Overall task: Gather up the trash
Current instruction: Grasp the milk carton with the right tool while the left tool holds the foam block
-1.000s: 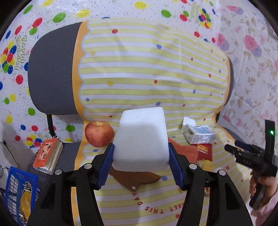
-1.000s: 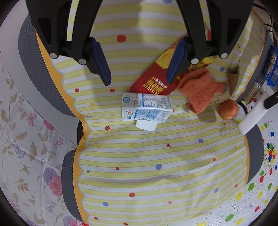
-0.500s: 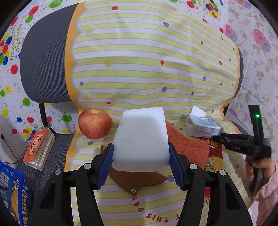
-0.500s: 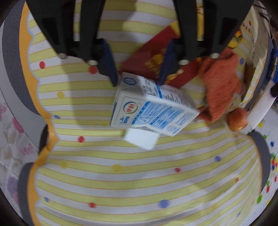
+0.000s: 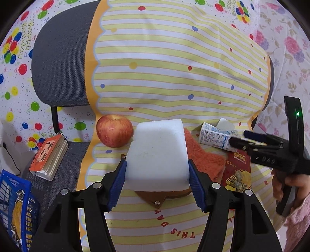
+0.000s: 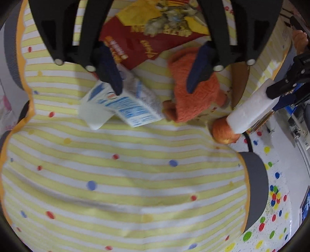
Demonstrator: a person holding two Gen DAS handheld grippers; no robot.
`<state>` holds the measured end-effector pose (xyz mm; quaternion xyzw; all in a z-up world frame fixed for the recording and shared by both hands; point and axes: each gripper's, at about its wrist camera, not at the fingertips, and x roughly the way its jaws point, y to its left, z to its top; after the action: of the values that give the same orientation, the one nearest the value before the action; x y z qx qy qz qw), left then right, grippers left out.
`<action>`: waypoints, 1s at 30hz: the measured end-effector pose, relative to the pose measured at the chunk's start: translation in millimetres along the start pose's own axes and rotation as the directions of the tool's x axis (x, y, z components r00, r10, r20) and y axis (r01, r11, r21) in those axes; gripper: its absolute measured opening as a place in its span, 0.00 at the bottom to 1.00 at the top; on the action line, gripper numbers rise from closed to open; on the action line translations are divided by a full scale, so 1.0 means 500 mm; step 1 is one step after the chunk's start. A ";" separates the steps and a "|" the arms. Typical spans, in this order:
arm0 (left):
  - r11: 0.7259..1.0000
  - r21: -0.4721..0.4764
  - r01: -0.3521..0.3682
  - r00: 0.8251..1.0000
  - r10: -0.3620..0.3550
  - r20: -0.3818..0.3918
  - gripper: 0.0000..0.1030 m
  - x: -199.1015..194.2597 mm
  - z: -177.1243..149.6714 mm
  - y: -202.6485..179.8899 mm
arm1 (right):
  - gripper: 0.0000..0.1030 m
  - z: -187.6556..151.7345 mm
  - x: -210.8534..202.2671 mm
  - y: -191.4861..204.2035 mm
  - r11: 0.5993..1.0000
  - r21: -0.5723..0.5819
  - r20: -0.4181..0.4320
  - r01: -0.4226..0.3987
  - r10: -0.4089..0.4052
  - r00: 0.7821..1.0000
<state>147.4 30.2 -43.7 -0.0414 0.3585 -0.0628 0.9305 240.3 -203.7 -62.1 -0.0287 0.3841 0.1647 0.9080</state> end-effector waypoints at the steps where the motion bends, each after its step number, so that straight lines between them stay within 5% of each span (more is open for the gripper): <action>1: 1.000 0.000 0.002 1.000 -0.002 -0.002 0.61 0.003 0.000 -0.001 | 0.82 0.003 0.004 -0.015 1.000 -0.003 0.005 0.009 -0.009 1.000; 9: 1.000 0.012 0.013 1.000 -0.012 -0.021 0.61 0.041 0.012 -0.030 | 0.91 0.003 0.061 -0.112 0.998 0.021 -0.013 -0.059 0.060 0.998; 18: 1.000 0.026 0.001 0.999 0.000 -0.036 0.61 0.077 0.026 -0.050 | 0.91 0.014 0.116 -0.119 0.988 -0.016 -0.053 -0.154 0.153 0.987; 20: 1.000 0.029 0.003 0.999 -0.001 -0.038 0.61 0.078 0.025 -0.051 | 0.89 0.012 0.113 -0.109 0.984 -0.030 -0.059 -0.177 0.175 0.983; 22: 1.000 0.029 0.002 0.999 -0.001 -0.039 0.61 0.076 0.023 -0.051 | 0.75 0.006 0.104 -0.095 0.982 -0.043 -0.067 -0.186 0.183 0.981; 26: 1.000 0.025 0.006 0.999 -0.006 -0.034 0.61 0.061 0.019 -0.050 | 0.66 -0.012 0.068 -0.070 0.986 -0.067 -0.053 -0.154 0.150 0.987; 30: 1.000 0.024 0.009 1.000 -0.008 -0.013 0.61 0.026 0.015 -0.050 | 0.65 -0.014 0.003 -0.027 0.997 -0.074 0.031 -0.009 0.012 0.999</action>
<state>159.9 3.7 -43.7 -0.0314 0.3634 -0.0713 0.9284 240.7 -217.4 -68.9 -0.0575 0.3638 0.1839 0.9113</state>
